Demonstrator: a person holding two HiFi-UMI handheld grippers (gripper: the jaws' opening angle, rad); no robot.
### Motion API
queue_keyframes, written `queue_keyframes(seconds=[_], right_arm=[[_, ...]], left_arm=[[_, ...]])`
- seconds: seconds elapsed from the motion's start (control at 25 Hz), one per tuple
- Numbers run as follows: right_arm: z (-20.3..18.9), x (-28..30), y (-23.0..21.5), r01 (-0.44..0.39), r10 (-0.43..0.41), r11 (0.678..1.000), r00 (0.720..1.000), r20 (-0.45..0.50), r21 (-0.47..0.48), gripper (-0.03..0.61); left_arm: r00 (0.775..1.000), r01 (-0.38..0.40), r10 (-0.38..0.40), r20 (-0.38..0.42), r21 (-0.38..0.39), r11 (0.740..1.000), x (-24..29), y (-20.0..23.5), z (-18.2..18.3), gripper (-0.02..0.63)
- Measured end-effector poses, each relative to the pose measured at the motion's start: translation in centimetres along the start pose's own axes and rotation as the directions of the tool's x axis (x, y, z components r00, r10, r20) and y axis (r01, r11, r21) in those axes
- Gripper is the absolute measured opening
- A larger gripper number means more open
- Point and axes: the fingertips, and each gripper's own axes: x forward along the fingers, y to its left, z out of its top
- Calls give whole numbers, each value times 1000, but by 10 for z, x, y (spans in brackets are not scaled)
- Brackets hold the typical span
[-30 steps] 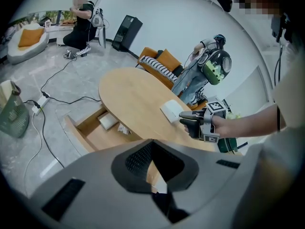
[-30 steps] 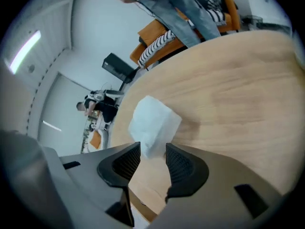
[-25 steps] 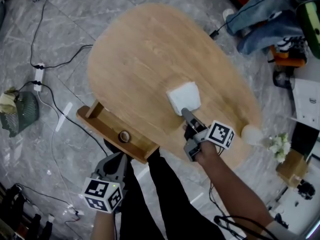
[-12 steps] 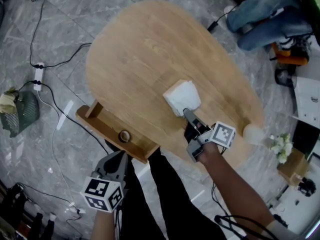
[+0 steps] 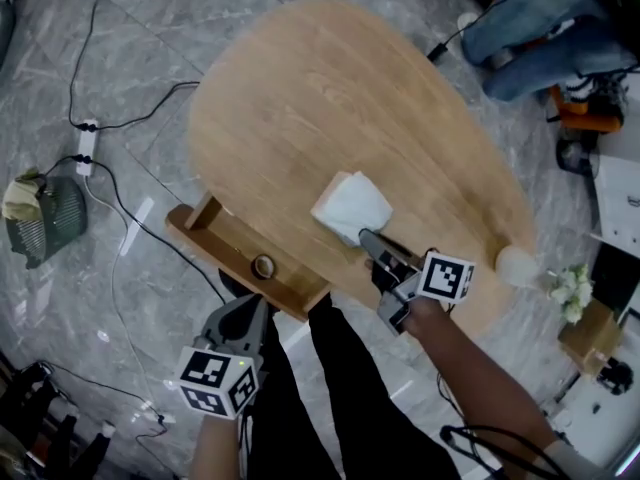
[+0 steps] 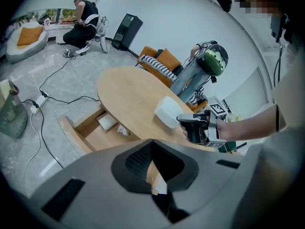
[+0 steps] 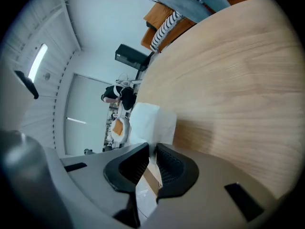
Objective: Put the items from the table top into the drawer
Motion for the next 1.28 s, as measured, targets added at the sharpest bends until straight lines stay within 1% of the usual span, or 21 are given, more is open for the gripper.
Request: queue_keyframes(seconds=[0.16, 0.24, 0.36, 0.64, 0.84, 1.04, 1.28], right_arm=[[-40, 7, 11, -14, 12, 1000, 997, -76, -21, 67], [-63, 11, 12, -7, 3, 999, 992, -123, -36, 67], [-93, 20, 24, -25, 18, 999, 985, -171, -42, 67], [-144, 41, 37, -31, 22, 999, 976, -217, -36, 67], [-162, 59, 43, -20, 13, 999, 978, -208, -31, 67], [-169, 84, 44, 6, -11, 1000, 981, -191, -26, 67], [-170, 113, 49, 33, -48, 995, 986, -160, -92, 69]], left_arm=[[1000, -9, 9, 2, -3, 1000, -8, 13, -6, 0], [1000, -13, 13, -1, -8, 1000, -12, 20, -11, 0], [1000, -19, 19, -3, -16, 1000, -18, 30, -15, 0], [999, -45, 45, 16, -22, 999, -36, 61, -14, 0], [998, -55, 56, 21, -36, 998, -47, 77, -22, 0], [998, -50, 51, 25, -48, 998, -55, 85, -27, 0], [999, -48, 48, 18, -48, 998, -67, 104, -34, 0]])
